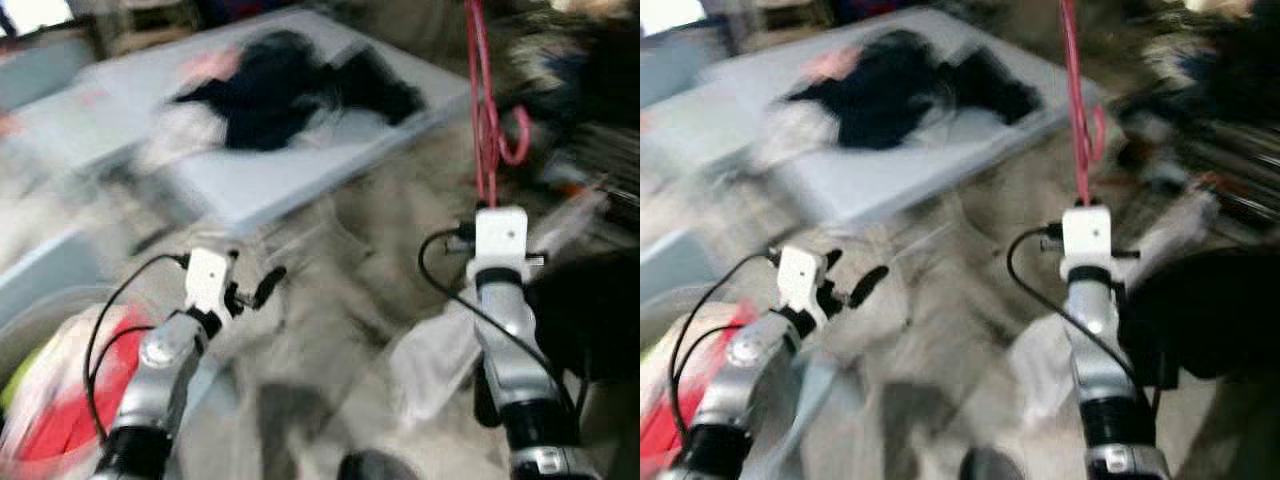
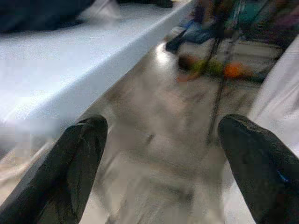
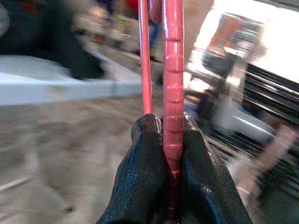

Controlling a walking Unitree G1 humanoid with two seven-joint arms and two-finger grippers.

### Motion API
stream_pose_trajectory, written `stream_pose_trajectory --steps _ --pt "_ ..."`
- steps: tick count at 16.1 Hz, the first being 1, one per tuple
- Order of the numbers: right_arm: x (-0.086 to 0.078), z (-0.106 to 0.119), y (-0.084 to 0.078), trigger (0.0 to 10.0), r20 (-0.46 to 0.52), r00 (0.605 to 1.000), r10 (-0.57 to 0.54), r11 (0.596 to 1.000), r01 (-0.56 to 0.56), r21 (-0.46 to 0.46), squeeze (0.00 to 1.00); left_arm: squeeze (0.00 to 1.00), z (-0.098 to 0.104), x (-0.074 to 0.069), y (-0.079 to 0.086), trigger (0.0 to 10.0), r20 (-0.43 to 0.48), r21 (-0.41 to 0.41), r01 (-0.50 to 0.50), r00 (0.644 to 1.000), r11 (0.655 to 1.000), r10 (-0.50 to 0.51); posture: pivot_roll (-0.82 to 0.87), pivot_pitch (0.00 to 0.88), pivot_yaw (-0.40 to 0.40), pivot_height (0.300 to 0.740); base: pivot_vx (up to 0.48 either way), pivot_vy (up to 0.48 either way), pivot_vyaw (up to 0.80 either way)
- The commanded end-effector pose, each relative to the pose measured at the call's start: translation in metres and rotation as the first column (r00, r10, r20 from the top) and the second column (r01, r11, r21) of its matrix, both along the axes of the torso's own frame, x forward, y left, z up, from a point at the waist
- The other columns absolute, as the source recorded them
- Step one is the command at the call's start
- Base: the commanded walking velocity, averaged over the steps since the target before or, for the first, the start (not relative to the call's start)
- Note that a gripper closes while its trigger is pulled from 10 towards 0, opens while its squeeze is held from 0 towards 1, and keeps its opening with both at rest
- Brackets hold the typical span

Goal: Hang hanger

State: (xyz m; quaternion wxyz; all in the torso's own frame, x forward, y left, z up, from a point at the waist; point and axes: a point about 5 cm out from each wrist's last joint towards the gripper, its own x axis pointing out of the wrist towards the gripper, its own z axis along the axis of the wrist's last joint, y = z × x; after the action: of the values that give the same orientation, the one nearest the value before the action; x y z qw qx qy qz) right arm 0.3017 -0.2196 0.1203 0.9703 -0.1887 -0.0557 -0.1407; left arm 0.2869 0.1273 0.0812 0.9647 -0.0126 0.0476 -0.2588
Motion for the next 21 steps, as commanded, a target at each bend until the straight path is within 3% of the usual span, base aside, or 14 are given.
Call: stream_pose_trajectory --steps 1,6,11,15,21 --pt "0.004 0.006 0.008 10.0 0.022 0.999 0.023 1.0 -0.024 0.011 0.0 0.0 -0.003 -0.005 0.004 10.0 -0.008 0.02 0.009 1.0 1.0 -0.009 -0.06 0.0 0.01 0.74 0.315 0.255 -0.8" --pt "0.005 0.005 0.008 10.0 0.021 1.0 0.019 1.0 -0.019 0.012 0.0 0.0 -0.004 -0.006 0.004 10.0 -0.012 0.045 -0.004 1.0 0.999 0.005 -0.06 0.0 0.007 0.74 0.0 0.0 -0.8" --pt "0.007 0.011 0.011 10.0 0.048 0.999 0.021 0.998 -0.018 -0.064 0.0 0.0 -0.002 -0.005 0.005 10.0 -0.016 0.035 -0.011 1.0 0.999 0.012 -0.05 0.0 0.006 0.74 0.0 0.0 -0.8" --pt "0.005 0.015 0.002 10.0 0.07 0.997 -0.036 0.994 0.043 -0.099 0.0 0.0 -0.002 -0.005 0.005 10.0 -0.017 0.025 -0.014 1.0 1.0 0.014 -0.05 0.0 0.006 0.74 0.0 0.0 -0.8" --pt "0.002 0.007 -0.018 10.0 0.033 0.986 -0.164 0.985 0.165 -0.047 0.0 0.0 -0.001 -0.004 0.004 10.0 -0.014 0.02 -0.004 1.0 1.0 0.004 -0.06 0.0 0.009 0.74 0.0 0.0 -0.8"
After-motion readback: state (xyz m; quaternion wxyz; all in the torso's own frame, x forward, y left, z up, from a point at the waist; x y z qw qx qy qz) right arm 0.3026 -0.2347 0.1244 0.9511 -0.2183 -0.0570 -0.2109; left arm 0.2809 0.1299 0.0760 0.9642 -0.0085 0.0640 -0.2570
